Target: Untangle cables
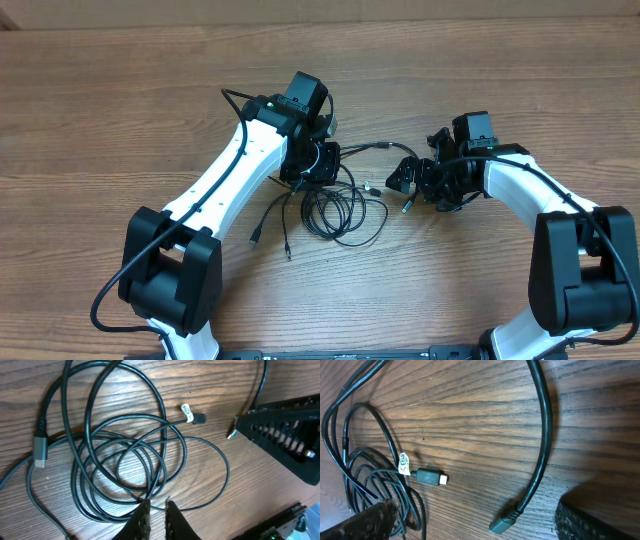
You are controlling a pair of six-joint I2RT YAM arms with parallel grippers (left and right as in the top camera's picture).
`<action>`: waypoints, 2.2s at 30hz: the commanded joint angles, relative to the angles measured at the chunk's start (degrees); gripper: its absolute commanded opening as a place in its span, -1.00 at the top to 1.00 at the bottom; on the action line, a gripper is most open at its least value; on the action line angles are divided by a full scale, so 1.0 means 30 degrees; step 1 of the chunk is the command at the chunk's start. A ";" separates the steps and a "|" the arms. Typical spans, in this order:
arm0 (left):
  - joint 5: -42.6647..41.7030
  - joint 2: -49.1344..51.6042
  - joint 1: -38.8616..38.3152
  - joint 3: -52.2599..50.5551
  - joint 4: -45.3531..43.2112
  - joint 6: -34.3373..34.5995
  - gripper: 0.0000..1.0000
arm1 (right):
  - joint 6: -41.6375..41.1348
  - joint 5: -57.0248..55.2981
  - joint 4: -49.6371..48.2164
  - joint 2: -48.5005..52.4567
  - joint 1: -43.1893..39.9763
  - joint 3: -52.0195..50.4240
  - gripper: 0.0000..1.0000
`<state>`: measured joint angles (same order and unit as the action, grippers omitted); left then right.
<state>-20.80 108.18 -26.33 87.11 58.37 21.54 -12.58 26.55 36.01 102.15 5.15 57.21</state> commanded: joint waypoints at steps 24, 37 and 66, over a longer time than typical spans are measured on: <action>0.3053 0.0102 -0.0240 -0.0284 0.0015 0.0619 0.75 | 0.0160 -0.1508 0.0007 0.0255 -0.0066 -0.0066 -0.99; 0.4728 0.0102 -0.0240 -0.1931 -0.2856 0.0597 0.78 | 0.0291 -0.3920 -0.0772 0.0255 -0.0066 -0.0066 -1.00; 0.6156 0.0102 -0.0233 -0.2878 -0.3461 -0.2164 0.80 | 0.0124 0.2572 -0.2076 0.0255 -0.0058 -0.0066 -1.00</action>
<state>-3.14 108.18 -26.70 79.09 48.01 16.29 -12.01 31.20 30.02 102.54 5.23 57.32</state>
